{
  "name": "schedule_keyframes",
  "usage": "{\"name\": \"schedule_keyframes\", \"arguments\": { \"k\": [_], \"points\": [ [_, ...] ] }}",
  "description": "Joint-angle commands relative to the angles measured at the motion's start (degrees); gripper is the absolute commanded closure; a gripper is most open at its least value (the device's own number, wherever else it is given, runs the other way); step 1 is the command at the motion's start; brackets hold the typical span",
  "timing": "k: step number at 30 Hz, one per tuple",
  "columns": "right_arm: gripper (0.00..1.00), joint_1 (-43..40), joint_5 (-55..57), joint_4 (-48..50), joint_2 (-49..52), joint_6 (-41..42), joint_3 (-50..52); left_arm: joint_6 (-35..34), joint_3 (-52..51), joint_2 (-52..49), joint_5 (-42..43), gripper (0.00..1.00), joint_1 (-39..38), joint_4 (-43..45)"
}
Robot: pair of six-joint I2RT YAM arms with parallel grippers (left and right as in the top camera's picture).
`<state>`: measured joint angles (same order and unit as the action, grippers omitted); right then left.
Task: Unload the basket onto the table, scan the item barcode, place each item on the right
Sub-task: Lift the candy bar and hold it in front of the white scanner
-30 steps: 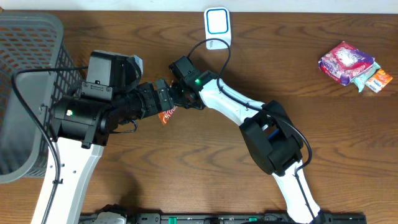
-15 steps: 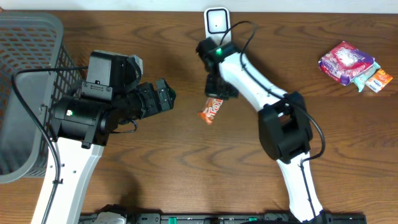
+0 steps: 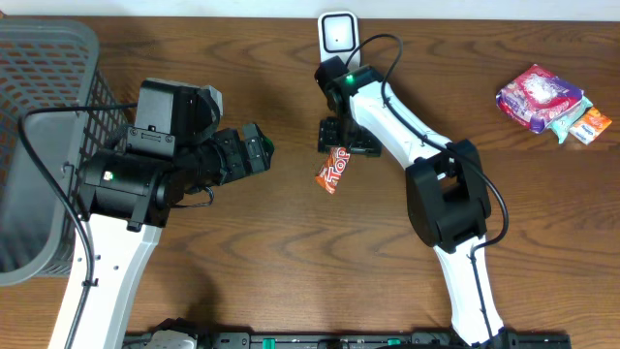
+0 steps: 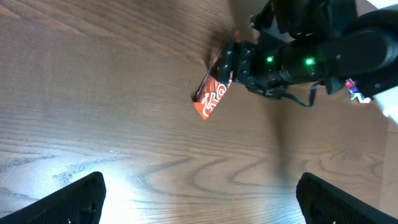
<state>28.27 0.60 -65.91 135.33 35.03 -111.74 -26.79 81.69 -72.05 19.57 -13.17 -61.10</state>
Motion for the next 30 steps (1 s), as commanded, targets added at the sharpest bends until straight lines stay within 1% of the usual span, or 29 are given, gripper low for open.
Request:
{"name": "schedule_keyframes", "arguments": {
  "k": [1, 3, 4, 6, 7, 8, 12, 14, 17, 20, 23, 26, 30],
  "points": [
    [0.22, 0.68, -2.69, 2.93, 0.24, -0.81, 2.86, 0.33, 0.66, -0.17, 0.31, 0.02, 0.24, 0.04],
    [0.37, 0.70, -2.67, 4.48, 0.24, -0.81, 4.39, 0.35, 0.66, -0.17, 0.31, 0.02, 0.24, 0.04],
    [0.48, 0.70, -2.67, 5.18, 0.24, -0.81, 4.96, 0.35, 0.66, -0.17, 0.31, 0.02, 0.24, 0.04],
    [0.75, 0.66, -2.64, 6.27, 0.24, -0.85, 5.35, 0.35, 0.66, -0.17, 0.31, 0.02, 0.24, 0.04],
    [0.95, 0.63, -2.64, 6.58, 0.22, -0.85, 5.31, 0.35, 0.66, -0.17, 0.28, 0.02, 0.24, 0.04],
    [0.99, 0.55, -2.64, 6.58, 0.22, -0.87, 5.07, 0.35, 0.66, -0.17, 0.31, 0.02, 0.24, 0.04],
    [0.99, -0.44, -2.56, 4.70, 0.11, -3.52, -0.28, 0.35, 0.66, -0.17, 0.31, 0.02, 0.24, 0.04],
    [0.99, -1.40, -2.12, 3.52, 0.11, -6.34, -5.44, 0.35, 0.66, -0.17, 0.28, 0.02, 0.24, 0.04],
    [0.99, -2.62, 0.13, 4.79, 0.11, -9.90, -11.91, 0.35, 0.66, -0.17, 0.31, 0.02, 0.24, 0.04],
    [0.99, -3.34, 5.60, 9.55, 0.11, -13.09, -15.87, 0.35, 0.66, -0.17, 0.31, 0.02, 0.24, 0.04],
    [0.99, -3.32, 9.79, 15.26, 0.13, -13.07, -15.87, 0.35, 0.66, -0.17, 0.28, 0.02, 0.24, 0.04],
    [0.99, -3.32, 11.58, 21.55, 0.37, -13.40, -14.88, 0.35, 0.66, -0.17, 0.31, 0.02, 0.24, 0.04],
    [0.99, -3.32, 11.56, 30.12, 0.85, -16.55, -12.90, 0.35, 0.66, -0.17, 0.31, 0.02, 0.24, 0.04]
  ]
}}
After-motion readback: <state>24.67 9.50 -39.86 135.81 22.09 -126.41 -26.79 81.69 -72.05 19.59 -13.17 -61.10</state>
